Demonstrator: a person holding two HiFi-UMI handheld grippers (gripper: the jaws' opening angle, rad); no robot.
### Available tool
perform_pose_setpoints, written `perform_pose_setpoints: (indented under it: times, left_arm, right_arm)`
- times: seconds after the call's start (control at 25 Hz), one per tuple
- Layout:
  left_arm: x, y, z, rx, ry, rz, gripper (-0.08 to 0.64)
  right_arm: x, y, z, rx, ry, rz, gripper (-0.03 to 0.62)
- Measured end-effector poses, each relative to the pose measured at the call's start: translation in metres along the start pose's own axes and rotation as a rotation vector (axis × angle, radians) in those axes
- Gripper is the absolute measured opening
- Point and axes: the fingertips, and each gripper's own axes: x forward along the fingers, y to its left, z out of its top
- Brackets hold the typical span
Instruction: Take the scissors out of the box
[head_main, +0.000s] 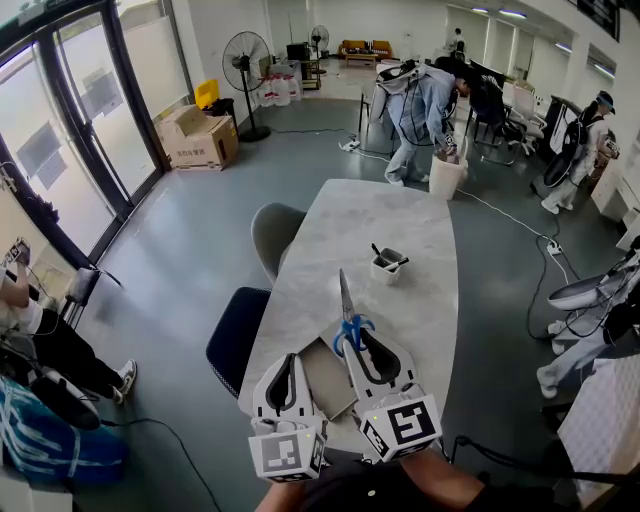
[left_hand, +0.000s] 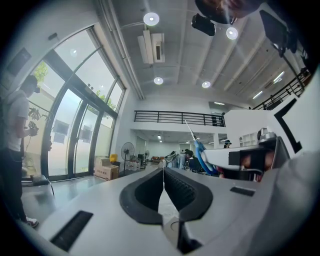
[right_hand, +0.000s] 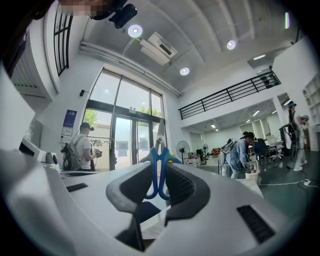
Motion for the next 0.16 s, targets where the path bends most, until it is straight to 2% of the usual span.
perform_pose_setpoints:
  times: [0.16]
  left_arm:
    - [0.0008,0.0022,0.0024,0.000,0.002,0.011,0.017]
  right_arm:
    - [0.0011,-0.0002,0.0015,0.001,-0.001,0.003,0.081]
